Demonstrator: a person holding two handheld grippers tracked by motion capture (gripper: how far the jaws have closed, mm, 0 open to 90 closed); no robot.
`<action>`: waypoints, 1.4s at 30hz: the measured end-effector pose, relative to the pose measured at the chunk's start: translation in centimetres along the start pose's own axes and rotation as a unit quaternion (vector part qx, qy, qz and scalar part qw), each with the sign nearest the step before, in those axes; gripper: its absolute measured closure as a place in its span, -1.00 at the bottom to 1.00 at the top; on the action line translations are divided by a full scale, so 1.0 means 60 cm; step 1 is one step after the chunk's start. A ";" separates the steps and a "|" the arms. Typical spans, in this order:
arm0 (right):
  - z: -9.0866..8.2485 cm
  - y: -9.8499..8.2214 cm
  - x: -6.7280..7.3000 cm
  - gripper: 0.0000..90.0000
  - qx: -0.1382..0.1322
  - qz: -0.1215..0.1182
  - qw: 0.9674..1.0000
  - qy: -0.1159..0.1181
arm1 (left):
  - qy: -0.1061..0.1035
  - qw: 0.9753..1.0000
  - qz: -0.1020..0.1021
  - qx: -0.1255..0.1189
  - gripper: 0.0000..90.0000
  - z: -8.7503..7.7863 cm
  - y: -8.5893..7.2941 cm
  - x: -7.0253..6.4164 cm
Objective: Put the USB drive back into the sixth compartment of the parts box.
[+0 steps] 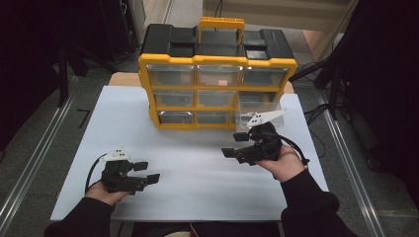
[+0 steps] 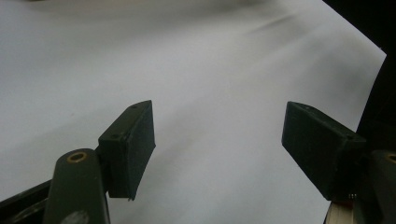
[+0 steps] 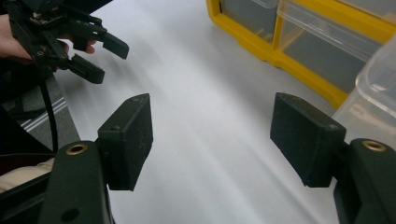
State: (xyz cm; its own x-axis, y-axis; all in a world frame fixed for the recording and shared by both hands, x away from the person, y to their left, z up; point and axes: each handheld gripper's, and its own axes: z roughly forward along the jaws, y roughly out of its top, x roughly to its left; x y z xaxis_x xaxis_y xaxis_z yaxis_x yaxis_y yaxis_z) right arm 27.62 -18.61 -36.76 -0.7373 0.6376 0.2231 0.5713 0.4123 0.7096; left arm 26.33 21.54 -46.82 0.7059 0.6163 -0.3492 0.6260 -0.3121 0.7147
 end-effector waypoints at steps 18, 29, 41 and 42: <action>0.041 -0.098 -0.031 -0.39 0.012 0.026 0.999 -0.025 | 0.001 1.000 -0.001 0.002 -0.40 0.001 0.000 0.000; 0.059 -0.151 -0.060 -0.42 0.022 0.030 0.999 -0.024 | 0.002 1.000 0.000 0.000 -0.40 0.000 -0.001 0.000; 0.034 -0.203 -0.076 -0.43 0.011 0.032 0.999 -0.042 | 0.006 1.000 0.006 0.001 -0.40 0.001 -0.001 -0.002; 0.033 -0.205 -0.077 -0.43 0.008 0.034 0.998 -0.043 | 0.007 1.000 0.006 0.001 -0.40 0.001 -0.001 -0.002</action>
State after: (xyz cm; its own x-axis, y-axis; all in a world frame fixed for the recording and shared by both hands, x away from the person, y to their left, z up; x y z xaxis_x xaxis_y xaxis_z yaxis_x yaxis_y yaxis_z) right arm 24.72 -25.36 -47.81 -0.6636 0.7173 0.2122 0.6254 0.3764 0.6835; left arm 26.21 21.43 -46.85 0.7087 0.6222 -0.3327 0.6183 -0.3205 0.7177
